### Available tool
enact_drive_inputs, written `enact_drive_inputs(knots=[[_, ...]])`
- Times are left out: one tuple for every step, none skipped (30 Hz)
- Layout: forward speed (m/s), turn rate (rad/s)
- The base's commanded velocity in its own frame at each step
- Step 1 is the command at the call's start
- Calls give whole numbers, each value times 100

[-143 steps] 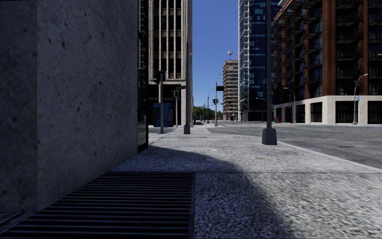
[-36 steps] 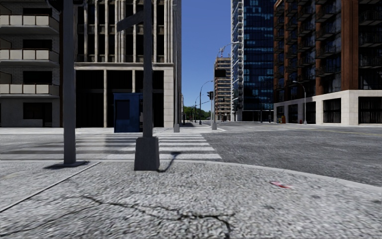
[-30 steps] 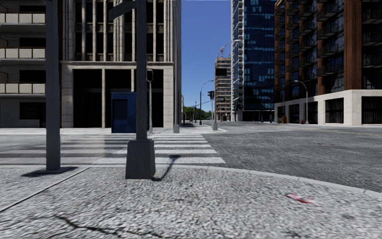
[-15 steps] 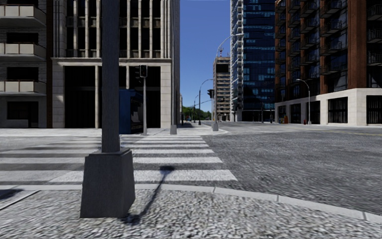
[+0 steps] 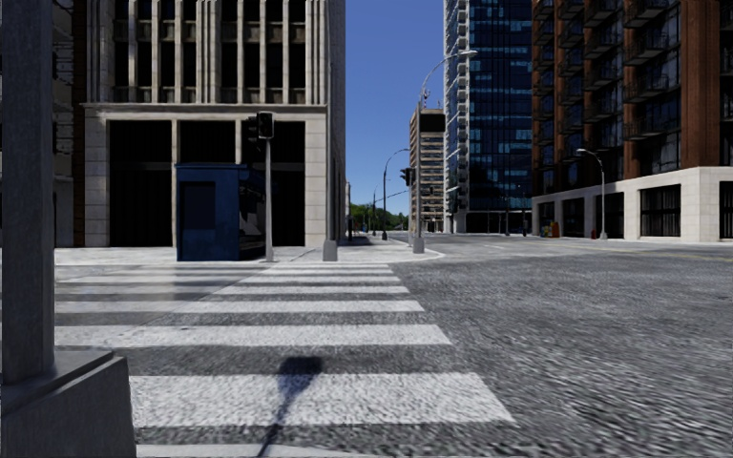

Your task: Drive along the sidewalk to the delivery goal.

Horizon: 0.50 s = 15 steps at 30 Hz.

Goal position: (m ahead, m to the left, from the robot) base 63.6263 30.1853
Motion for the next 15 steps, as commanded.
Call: enact_drive_inputs(knots=[[195, 0], [172, 0], [143, 0], [134, 0], [130, 0], [130, 0], [130, 0], [130, 0], [130, 0], [130, 0], [130, 0], [131, 0], [131, 0], [131, 0], [131, 0]])
